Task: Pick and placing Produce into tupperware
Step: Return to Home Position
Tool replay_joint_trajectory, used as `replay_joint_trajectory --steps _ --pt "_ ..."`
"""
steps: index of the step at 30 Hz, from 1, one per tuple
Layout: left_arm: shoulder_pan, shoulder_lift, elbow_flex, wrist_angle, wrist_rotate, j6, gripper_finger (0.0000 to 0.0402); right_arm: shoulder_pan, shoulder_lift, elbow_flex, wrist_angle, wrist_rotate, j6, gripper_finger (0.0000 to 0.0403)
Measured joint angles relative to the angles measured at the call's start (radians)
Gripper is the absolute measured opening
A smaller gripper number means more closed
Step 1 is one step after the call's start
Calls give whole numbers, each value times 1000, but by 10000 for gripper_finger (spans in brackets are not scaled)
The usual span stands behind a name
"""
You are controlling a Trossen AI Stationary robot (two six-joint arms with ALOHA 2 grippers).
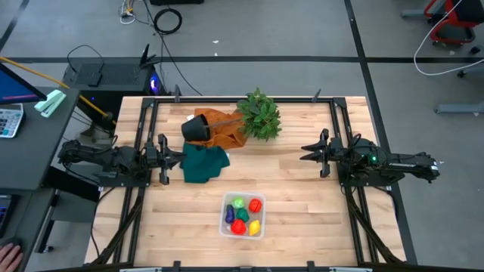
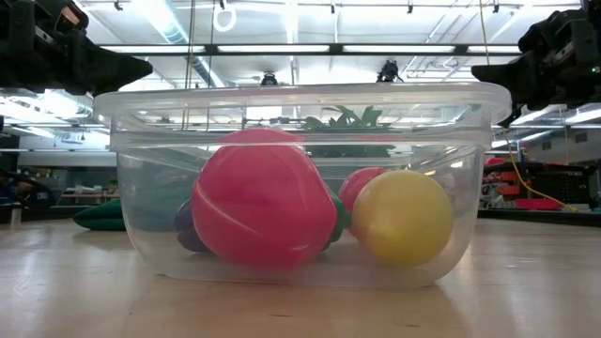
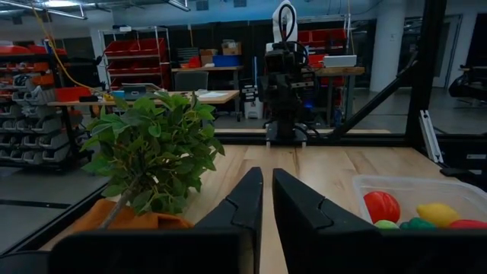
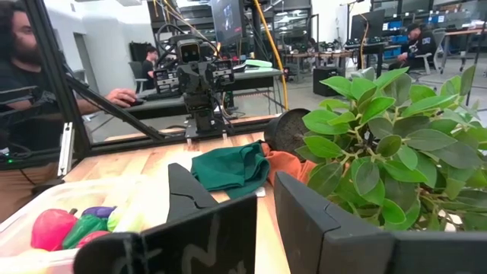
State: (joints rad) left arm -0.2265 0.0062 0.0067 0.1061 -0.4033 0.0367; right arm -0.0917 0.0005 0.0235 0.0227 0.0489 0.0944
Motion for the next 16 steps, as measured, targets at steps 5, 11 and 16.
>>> replay_joint_trajectory --steps 5,11,16 --pt "0 0 0 0 0 0 31 0 0 0 0 -1 0 0" --pt "0 0 0 0 0 0 25 0 0 0 0 -1 0 0" --pt "0 0 0 0 0 0 33 0 0 0 0 0 0 0"
